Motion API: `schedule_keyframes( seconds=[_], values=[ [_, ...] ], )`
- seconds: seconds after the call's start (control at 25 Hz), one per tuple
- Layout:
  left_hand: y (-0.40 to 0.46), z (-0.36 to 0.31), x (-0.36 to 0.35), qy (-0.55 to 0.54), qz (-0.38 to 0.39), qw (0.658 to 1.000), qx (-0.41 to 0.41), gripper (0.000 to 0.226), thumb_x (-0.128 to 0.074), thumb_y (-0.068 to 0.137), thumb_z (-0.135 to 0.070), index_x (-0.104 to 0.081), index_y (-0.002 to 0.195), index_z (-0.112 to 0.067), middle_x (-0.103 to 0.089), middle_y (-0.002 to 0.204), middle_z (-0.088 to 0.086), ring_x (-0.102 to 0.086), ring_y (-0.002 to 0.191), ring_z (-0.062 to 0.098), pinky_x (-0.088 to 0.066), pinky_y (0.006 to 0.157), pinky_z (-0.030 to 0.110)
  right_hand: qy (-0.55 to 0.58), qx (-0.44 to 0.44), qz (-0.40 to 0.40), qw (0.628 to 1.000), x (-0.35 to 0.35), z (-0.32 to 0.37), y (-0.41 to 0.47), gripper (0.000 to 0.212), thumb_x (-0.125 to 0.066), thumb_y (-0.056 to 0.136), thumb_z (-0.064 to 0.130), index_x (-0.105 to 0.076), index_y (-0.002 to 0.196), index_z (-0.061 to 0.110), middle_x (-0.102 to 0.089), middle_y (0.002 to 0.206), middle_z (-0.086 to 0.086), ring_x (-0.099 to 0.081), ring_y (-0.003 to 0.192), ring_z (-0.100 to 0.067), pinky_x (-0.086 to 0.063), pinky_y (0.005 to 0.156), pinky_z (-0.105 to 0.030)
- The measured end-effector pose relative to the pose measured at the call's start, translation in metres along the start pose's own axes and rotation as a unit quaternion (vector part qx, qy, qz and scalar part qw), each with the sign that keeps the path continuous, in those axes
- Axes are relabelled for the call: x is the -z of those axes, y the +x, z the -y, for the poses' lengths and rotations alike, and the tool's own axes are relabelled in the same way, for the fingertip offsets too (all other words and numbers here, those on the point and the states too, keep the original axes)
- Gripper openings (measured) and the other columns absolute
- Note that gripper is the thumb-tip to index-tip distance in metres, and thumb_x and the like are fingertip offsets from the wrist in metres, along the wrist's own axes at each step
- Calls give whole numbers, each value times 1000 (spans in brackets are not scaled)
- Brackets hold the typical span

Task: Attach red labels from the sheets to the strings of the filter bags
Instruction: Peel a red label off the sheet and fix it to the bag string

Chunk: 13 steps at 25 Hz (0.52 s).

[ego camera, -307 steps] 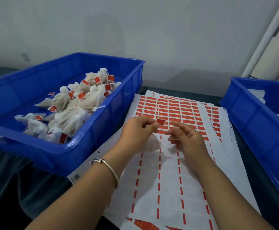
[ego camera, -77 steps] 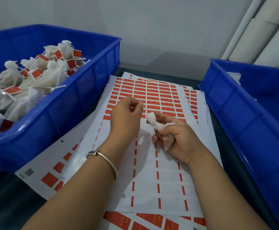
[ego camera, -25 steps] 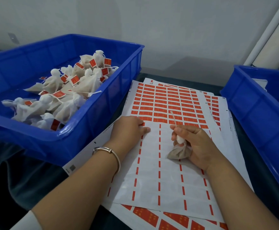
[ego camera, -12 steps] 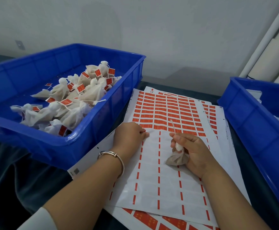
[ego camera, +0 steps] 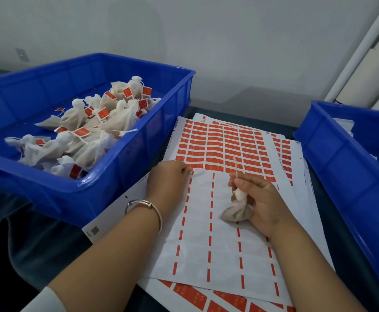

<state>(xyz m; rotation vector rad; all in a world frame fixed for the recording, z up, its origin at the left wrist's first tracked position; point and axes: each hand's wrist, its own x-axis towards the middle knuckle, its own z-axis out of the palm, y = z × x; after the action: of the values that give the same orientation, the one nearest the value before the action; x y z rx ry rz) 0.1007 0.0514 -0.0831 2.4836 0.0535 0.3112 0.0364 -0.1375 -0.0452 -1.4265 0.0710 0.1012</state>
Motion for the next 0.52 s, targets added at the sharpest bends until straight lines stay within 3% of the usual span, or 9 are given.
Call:
schedule_keyframes(
  seconds=[0.08, 0.16, 0.2, 0.24, 0.36, 0.52],
  values=[
    [-1, 0, 3, -37, -29, 999, 17, 14, -56, 89, -40, -65, 89, -29, -63, 81, -16, -57, 59, 1, -44, 60, 7, 11, 15, -22, 1000, 1, 0, -1, 18, -65, 65, 34, -77, 79, 37, -73, 94, 17, -69, 90, -7, -56, 67, -21],
    [0, -2, 8, -115, -56, 990, 64, 19, -56, 91, -35, -56, 73, -31, -59, 69, -17, -58, 61, -11, -35, 40, 1, 36, 26, -37, 998, 4, 1, -1, 24, -66, 67, 35, -76, 89, 30, -72, 101, 15, -69, 92, -5, -57, 68, -22],
    [2, -3, 12, -163, -70, 980, 93, 22, -55, 92, -32, -54, 70, -31, -59, 66, -16, -57, 62, -13, -35, 39, 2, 50, 31, -44, 997, 6, 2, 0, 29, -67, 68, 35, -74, 95, 27, -72, 104, 13, -69, 95, -7, -58, 71, -25],
    [4, -4, 15, -201, -82, 969, 121, 22, -55, 92, -31, -55, 69, -31, -60, 66, -14, -61, 62, -5, -39, 42, 5, 62, 34, -50, 996, 8, 3, 0, 31, -68, 68, 35, -72, 98, 25, -72, 105, 10, -69, 97, -10, -58, 74, -28],
    [7, -11, 25, -241, -104, 951, 162, 20, -56, 92, -31, -56, 72, -30, -61, 76, -10, -60, 69, 8, -44, 59, 15, 80, 48, -53, 994, 8, 7, 1, 26, -70, 62, 36, -76, 87, 30, -73, 104, 8, -69, 99, -14, -57, 82, -35],
    [-4, -45, 33, -306, -62, 939, 144, 18, -57, 90, -34, -58, 72, -32, -62, 74, -14, -61, 66, 7, -40, 53, 12, 65, 74, -60, 993, 11, 11, 1, 21, -71, 54, 38, -77, 74, 34, -74, 92, 10, -70, 94, -15, -56, 82, -31]
  ],
)
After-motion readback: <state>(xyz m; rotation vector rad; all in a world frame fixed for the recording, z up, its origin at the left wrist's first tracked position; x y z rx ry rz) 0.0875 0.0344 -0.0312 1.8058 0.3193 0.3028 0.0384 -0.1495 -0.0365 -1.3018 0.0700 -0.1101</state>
